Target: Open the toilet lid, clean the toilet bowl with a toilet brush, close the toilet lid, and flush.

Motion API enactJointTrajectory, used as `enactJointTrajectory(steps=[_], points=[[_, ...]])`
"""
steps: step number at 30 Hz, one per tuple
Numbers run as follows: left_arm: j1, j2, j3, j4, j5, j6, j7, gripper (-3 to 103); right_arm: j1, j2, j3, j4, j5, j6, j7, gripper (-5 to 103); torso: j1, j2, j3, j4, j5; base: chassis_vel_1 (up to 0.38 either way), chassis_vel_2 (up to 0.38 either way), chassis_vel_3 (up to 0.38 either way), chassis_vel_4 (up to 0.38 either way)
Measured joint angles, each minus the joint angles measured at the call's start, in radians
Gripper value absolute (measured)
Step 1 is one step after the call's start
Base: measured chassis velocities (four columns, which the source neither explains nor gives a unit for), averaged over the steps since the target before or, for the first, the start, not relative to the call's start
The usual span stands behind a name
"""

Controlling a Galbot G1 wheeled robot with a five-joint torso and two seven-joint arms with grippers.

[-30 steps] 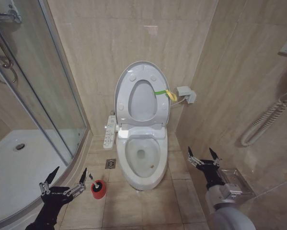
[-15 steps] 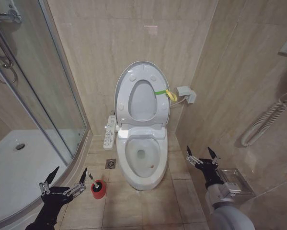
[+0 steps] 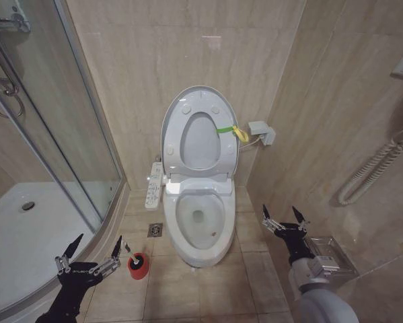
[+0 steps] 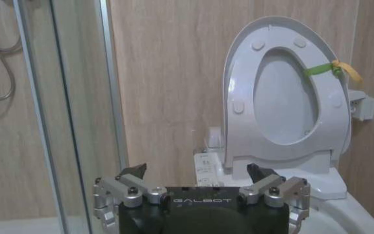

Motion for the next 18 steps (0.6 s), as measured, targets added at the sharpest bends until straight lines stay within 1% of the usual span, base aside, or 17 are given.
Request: enactJointTrajectory(steps=[18], points=[[0.000, 0.000, 0.000, 0.000, 0.000, 0.000, 0.000, 100, 0.000, 0.000, 0.000, 0.000, 0.000, -0.001, 0.001, 100, 0.000, 0.000, 0.000, 0.0000, 0.0000, 0.000, 0.000, 0.000, 0.000]])
